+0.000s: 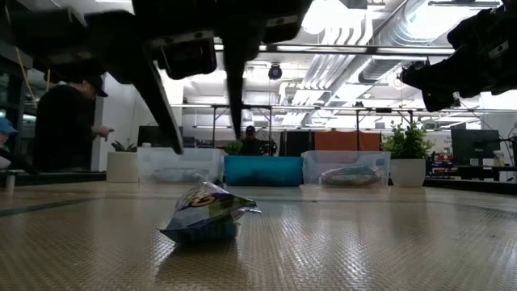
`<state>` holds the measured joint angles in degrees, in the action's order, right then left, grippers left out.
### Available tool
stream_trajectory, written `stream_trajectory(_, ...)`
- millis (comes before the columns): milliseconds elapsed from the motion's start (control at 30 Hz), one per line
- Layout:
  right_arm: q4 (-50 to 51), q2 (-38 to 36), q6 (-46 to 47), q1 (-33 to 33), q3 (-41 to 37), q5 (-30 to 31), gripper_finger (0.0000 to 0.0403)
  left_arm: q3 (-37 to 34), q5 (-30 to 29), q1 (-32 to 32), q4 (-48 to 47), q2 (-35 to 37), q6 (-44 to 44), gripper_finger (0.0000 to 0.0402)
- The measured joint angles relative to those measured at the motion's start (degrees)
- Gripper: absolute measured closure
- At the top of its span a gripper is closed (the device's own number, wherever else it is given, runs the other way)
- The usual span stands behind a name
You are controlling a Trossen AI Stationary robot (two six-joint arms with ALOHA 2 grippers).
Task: Pick and place Granola Bars by type
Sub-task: Put the blue granola bar into the left transparent bin
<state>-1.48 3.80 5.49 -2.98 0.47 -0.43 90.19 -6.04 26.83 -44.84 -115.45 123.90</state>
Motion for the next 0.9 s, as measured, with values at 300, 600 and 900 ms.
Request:
stream_trajectory(300,0.0,0.0,0.0,0.0,0.0,0.0,0.0403,-0.1,3.7,-2.2,0.3,-2.3,-0.6,0.0144)
stream_trajectory(600,0.0,0.0,0.0,0.0,0.0,0.0,0.0403,0.0,6.0,-4.1,-0.2,-2.9,-1.8,0.0142)
stream_trajectory(900,0.0,0.0,0.0,0.0,0.0,0.0,0.0403,0.0,7.2,-5.1,-2.4,-2.9,-2.3,0.0149)
